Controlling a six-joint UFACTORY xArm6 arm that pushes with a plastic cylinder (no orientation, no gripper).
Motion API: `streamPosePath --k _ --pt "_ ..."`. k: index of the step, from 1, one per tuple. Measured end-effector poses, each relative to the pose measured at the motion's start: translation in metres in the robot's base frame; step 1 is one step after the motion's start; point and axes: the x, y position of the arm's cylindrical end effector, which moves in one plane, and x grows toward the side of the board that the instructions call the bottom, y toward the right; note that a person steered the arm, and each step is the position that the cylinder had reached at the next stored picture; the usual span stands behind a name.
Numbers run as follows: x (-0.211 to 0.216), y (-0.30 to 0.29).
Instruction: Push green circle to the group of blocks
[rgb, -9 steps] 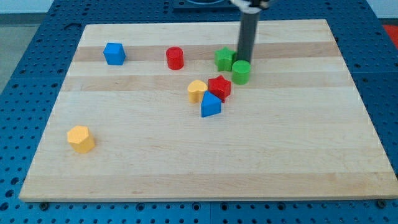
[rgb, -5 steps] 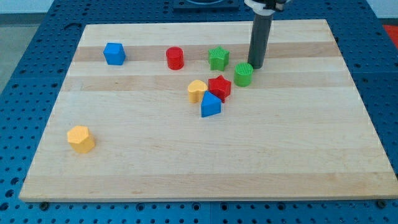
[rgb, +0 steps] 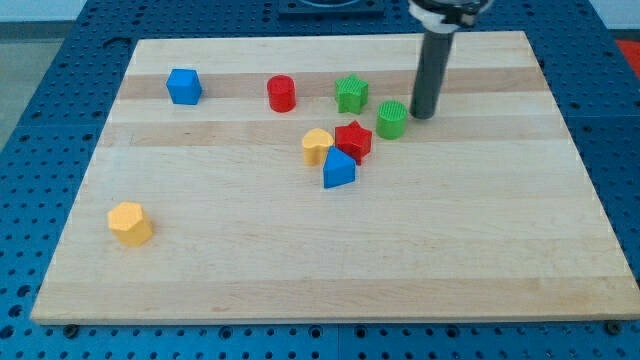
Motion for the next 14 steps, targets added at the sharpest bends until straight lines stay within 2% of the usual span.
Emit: streamPosePath --k 3,4,5,6,8,9,11,12,14 --pt "0.0 -0.067" --pt "0.0 -0.055" --pt "-0.01 -0.018" --pt "-0.009 -0.015" --pt "0.041 -0.01" --pt "0.041 -0.018" --pt "-0.006 -0.052" --pt "-0.007 -0.065" --pt "0.048 -0.049"
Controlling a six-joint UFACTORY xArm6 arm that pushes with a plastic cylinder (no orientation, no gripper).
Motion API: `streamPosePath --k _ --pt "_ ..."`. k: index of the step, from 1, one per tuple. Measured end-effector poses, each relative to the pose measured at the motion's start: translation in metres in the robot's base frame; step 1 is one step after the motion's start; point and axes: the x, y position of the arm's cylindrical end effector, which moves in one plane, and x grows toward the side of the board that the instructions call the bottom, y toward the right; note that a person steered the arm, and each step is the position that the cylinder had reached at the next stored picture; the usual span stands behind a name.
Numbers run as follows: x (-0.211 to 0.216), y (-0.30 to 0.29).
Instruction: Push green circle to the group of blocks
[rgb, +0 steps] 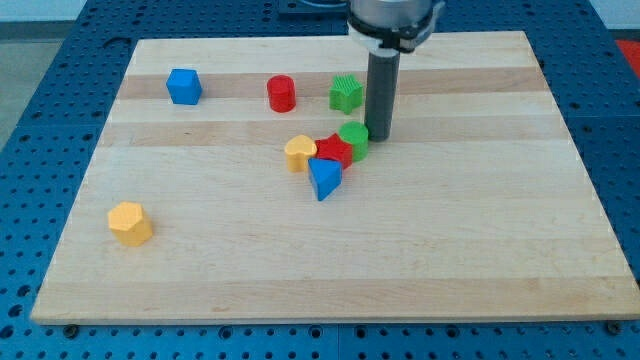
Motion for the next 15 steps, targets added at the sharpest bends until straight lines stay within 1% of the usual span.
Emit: streamPosePath --k 2,3,4,5,6,7,10,11,12,13,15 --pt "0.009 0.001" --pt "-0.011 -0.003" --pt "-0.016 -0.008" --pt "0.017 0.024" --pt "0.053 0.031" --pt "0.056 0.012" --pt "-0.003 -0.029" --pt "-0.006 -0.028" --pt "-0.022 -0.01" --pt "-0.04 -0.014" --pt "-0.036 -0.066"
